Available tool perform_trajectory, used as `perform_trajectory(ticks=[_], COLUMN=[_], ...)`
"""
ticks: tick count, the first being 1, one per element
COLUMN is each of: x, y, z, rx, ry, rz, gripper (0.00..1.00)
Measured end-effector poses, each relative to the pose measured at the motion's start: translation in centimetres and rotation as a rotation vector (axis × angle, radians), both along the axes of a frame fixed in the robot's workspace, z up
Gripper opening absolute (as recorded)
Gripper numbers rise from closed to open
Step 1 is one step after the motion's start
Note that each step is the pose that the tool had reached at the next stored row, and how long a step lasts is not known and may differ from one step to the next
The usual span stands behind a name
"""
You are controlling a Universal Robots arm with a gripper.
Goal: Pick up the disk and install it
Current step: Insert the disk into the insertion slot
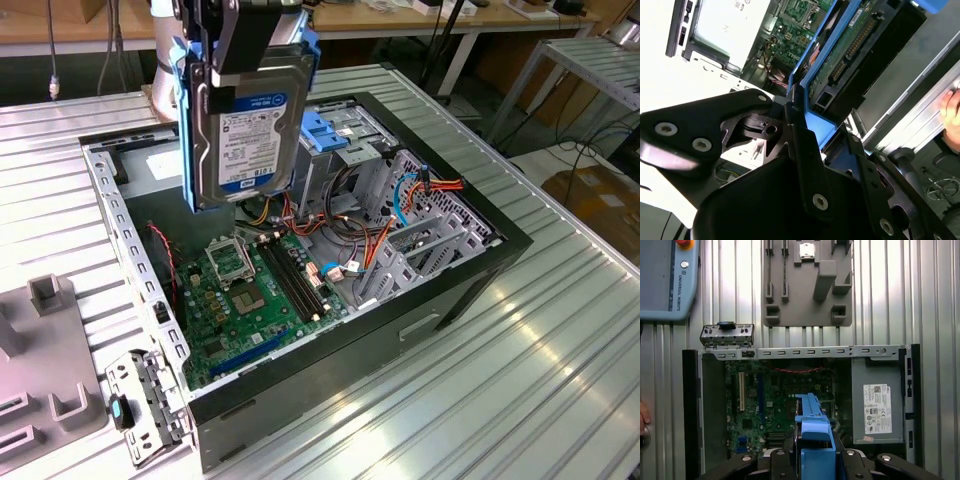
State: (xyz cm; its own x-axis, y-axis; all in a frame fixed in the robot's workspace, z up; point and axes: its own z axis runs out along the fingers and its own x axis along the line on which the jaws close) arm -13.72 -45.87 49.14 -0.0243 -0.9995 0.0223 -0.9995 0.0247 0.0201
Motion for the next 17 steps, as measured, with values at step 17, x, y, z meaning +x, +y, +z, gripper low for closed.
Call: perform_trajectory(ticks=[17], x=[1.21], y=[-2.40], z=[-0.04], rx=[-0.0002], ry=[0.0000], rz=[0.000], gripper=[0.37])
